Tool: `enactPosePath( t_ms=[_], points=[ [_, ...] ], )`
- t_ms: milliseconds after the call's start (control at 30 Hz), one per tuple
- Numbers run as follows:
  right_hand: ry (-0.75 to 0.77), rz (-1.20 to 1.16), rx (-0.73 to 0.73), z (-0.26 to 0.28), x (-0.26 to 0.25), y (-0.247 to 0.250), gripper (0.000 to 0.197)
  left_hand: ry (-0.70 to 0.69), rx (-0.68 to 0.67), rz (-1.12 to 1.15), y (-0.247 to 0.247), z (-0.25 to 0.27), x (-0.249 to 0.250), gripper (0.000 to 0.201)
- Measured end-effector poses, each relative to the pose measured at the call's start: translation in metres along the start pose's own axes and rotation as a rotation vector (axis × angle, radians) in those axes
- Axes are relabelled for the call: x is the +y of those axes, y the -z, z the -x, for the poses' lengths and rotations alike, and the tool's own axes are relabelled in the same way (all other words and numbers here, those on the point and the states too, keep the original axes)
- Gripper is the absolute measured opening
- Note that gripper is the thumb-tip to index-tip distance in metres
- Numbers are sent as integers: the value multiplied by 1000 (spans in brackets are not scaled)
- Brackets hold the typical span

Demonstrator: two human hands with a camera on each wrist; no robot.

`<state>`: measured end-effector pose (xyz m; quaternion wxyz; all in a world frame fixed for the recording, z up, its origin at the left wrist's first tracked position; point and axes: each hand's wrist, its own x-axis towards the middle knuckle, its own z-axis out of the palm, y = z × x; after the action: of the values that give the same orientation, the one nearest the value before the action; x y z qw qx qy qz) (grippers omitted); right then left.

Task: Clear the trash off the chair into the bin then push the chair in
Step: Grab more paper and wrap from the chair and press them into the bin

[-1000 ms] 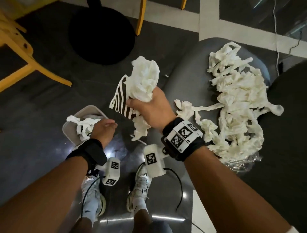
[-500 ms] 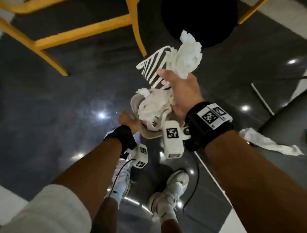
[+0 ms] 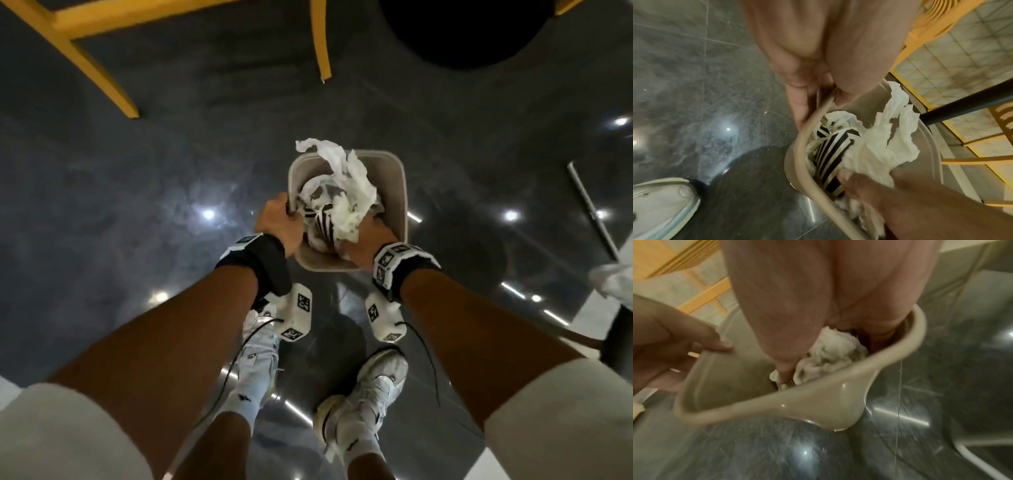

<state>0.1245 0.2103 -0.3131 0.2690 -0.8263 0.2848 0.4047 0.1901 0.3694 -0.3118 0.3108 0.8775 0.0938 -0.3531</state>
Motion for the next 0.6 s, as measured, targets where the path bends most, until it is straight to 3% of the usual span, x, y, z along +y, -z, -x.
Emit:
enactPosePath(
  t_ms=[100,167,300,500,600],
  points=[
    [25,84,16,3,-9,16,133,7,-57,9,1,-5,-4,16],
    [46,55,43,19,-15,34,131,32,-82,43,3,0,3,21],
    [120,-30,41,60,-16,68,85,52,-66,-90,17,23,38,36],
    [151,-129,84,134,15,97,51,35,25,-153,34,69,81,44],
    [179,-308,211,192,57,128,39,-205,-36,-225,17,118,121,43]
  ],
)
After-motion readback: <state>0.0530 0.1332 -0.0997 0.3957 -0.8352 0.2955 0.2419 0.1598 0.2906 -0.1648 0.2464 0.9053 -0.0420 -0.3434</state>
